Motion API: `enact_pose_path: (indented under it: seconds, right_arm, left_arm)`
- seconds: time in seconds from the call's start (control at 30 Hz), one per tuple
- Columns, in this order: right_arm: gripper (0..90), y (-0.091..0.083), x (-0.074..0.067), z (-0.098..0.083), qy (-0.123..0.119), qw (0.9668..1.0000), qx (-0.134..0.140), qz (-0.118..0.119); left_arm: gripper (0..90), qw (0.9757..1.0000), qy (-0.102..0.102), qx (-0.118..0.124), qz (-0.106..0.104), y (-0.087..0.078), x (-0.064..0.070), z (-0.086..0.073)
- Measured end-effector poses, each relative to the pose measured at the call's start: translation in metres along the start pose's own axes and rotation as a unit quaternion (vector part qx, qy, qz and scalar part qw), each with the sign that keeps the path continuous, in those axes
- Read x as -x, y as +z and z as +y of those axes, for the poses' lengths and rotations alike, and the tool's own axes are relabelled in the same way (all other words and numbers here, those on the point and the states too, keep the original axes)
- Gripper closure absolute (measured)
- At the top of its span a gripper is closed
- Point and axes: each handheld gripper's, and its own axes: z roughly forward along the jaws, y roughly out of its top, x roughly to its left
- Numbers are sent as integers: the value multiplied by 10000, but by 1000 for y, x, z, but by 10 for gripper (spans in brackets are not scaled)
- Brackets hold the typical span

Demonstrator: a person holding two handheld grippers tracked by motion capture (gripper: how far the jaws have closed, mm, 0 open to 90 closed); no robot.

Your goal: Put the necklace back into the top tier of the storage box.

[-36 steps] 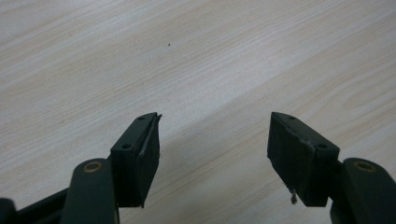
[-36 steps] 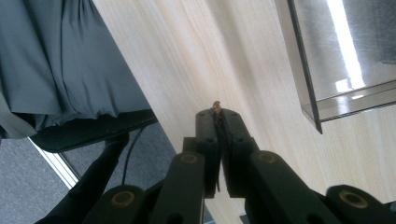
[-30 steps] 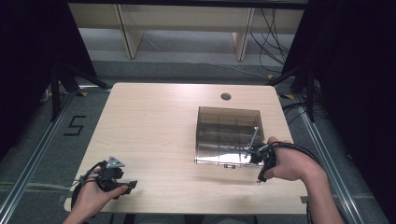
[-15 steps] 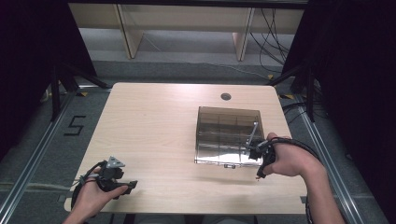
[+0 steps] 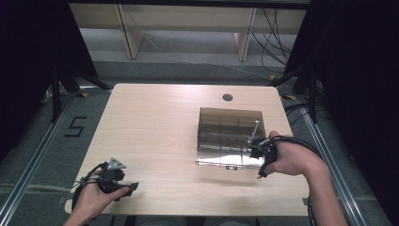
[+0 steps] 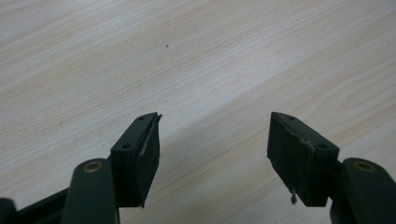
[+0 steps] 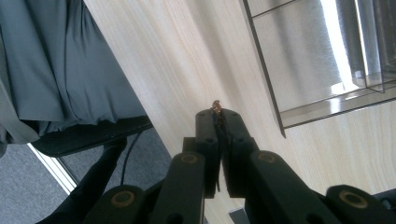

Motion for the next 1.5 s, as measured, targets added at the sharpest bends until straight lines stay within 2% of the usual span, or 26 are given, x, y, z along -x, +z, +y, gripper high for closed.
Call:
enact_pose_path:
  seconds: [0.07, 0.1, 0.13, 0.27, 0.33, 0.37, 0.43, 0.5, 0.57, 0.73, 0.8, 0.83, 0.87, 0.9, 0.97, 1.0, 1.03, 1.07, 1.2, 1.23, 1.27, 1.4, 1.5]
  right_arm:
    - [870, -1, 0, 1, 7, 10000, -7, 5]
    - [870, -3, -1, 1, 90, 10000, -28, -10]
    - [870, -3, 0, 1, -9, 10000, 1, -13]
    - [870, -8, 2, 2, 28, 10000, 20, -11]
    - [870, -10, 1, 2, 116, 9999, 4, -54]
    - [870, -10, 3, 2, 2, 10000, 33, -20]
    - [870, -14, 2, 3, 85, 9999, 18, -87]
    - [870, -15, 4, 4, -10, 10000, 50, -74]
    - [870, -16, 3, 4, 40, 10000, 52, -57]
    - [870, -19, 4, 5, 71, 9999, 47, -98]
    - [870, -20, 5, 5, -12, 9999, 59, -93]
    - [870, -22, 4, 5, 122, 9998, 33, -136]
    - [870, -22, 4, 5, 122, 9998, 33, -136]
    - [870, -22, 6, 6, 8, 9999, 51, -103]
    - [870, -24, 7, 6, 13, 9999, 61, -117]
    - [870, -24, 6, 6, 92, 9998, 52, -148]
    - [870, -24, 7, 7, -24, 9999, 79, -124]
    - [870, -24, 7, 7, -24, 9999, 79, -124]
    - [870, -26, 8, 7, 0, 9999, 91, -127]
    - [870, -28, 7, 7, 128, 9997, 71, -188]
    - [870, -27, 10, 7, 19, 9998, 83, -154]
    - [870, -28, 9, 8, 102, 9997, 80, -186]
    - [870, -28, 13, 10, 2, 9998, 145, -156]
  left_arm:
    - [343, 10000, 23, -2, 0, 0, 0, 0]
    - [343, 10000, 28, -6, -4, 0, -1, 0]
    - [343, 10000, 37, -4, -15, 0, -1, 0]
    - [343, 10000, 43, -2, -18, 0, 0, 0]
    - [343, 10000, 60, -25, -23, 0, -1, 0]
    - [343, 10000, 69, -29, -22, 0, -1, 0]
    - [343, 10000, 25, -39, -54, 0, 0, 0]
    - [343, 10000, 24, -36, -56, 0, 0, 0]
    - [343, 10000, 81, -29, -25, 0, -1, 0]
    - [343, 10000, 68, -27, -29, 0, -1, 0]
    - [343, 10000, 70, -30, -29, 0, -1, 0]
    - [343, 10000, 69, -29, -26, 0, -1, 0]
    - [343, 10000, 69, -29, -26, 0, -1, 0]
    - [343, 10000, 69, -28, -24, 0, -1, 0]
    - [343, 10000, 74, -32, -27, 0, -1, 0]
    - [343, 10000, 76, -35, -27, 0, -1, 0]
    - [343, 10000, 38, -37, -39, 0, 0, 0]
    - [343, 10000, 38, -37, -39, 0, 0, 0]
    - [343, 10000, 33, -40, -55, 0, 0, 0]
    - [343, 10000, 34, -38, -58, 0, 0, 0]
    - [343, 10000, 36, -37, -57, 0, 0, 0]
    - [343, 10000, 34, -38, -61, 0, -1, 0]
    - [343, 10000, 75, -20, -29, -1, -1, 0]
